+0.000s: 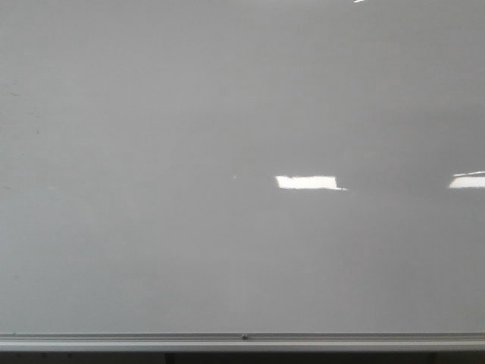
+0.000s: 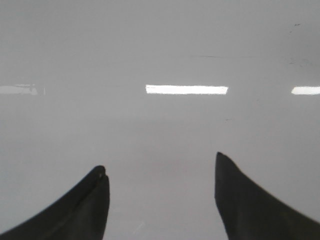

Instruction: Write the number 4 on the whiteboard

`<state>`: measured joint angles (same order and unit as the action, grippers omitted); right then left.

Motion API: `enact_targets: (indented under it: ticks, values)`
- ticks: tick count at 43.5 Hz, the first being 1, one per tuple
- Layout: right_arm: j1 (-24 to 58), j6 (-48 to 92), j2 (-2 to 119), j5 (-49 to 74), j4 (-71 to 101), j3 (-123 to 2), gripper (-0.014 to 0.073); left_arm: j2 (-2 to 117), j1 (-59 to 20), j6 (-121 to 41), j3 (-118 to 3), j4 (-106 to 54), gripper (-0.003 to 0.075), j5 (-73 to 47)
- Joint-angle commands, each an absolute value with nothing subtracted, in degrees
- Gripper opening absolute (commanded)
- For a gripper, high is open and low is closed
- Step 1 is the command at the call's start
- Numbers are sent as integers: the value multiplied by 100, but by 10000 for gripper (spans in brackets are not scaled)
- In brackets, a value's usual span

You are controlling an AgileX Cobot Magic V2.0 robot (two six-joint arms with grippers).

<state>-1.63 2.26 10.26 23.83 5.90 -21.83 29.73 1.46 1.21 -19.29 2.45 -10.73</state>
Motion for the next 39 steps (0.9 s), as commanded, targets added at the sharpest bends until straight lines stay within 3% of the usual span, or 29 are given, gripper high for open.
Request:
enact_targets:
  ticks: [1, 12, 29, 39]
  values:
    - [-184, 250, 1137, 1962, 557, -2374, 485, 3934, 199, 119, -2532, 334, 627, -749]
    - [-184, 250, 1137, 1962, 557, -2374, 485, 6053, 707, 119, -3309, 337, 626, -288]
    - [-184, 250, 1137, 1968, 557, -2374, 485, 7782, 742, 119, -3376, 337, 624, 1431]
    - [-184, 250, 1137, 1968, 557, -2374, 485, 8564, 742, 119, -3376, 337, 579, 2364]
